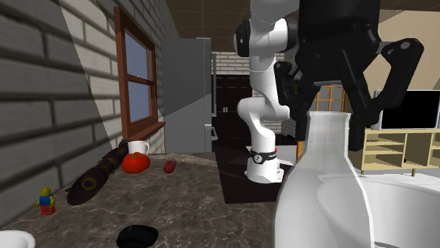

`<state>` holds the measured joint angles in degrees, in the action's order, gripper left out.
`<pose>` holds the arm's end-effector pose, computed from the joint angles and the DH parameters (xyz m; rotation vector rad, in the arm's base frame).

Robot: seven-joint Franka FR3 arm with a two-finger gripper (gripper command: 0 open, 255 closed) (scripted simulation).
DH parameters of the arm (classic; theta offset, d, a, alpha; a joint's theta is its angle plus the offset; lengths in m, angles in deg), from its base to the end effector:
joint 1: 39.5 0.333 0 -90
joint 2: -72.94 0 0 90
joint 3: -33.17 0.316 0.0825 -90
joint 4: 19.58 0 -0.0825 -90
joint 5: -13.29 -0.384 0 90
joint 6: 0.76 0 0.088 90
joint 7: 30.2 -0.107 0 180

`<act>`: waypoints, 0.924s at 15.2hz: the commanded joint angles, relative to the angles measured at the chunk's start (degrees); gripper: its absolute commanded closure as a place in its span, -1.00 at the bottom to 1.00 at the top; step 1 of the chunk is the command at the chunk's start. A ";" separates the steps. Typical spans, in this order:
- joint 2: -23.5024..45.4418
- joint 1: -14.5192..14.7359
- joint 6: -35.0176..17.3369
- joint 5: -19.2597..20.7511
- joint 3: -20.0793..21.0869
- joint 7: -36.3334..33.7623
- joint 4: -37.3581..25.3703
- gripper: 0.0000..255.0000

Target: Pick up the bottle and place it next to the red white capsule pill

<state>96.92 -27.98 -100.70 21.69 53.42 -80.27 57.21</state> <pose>0.6061 0.3088 0.5024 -3.0964 0.5056 -0.0159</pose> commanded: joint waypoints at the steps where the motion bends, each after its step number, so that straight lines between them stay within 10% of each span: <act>1: 0.12 0.15 1.68 0.01 0.03 0.09 -1.81 1.00; 8: 1.09 0.91 7.12 0.27 0.07 0.21 -8.22 1.00; 14: -10.81 -5.69 5.45 -3.92 -0.88 6.49 4.65 1.00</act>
<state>87.88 -32.65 -95.18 18.44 52.79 -74.98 60.15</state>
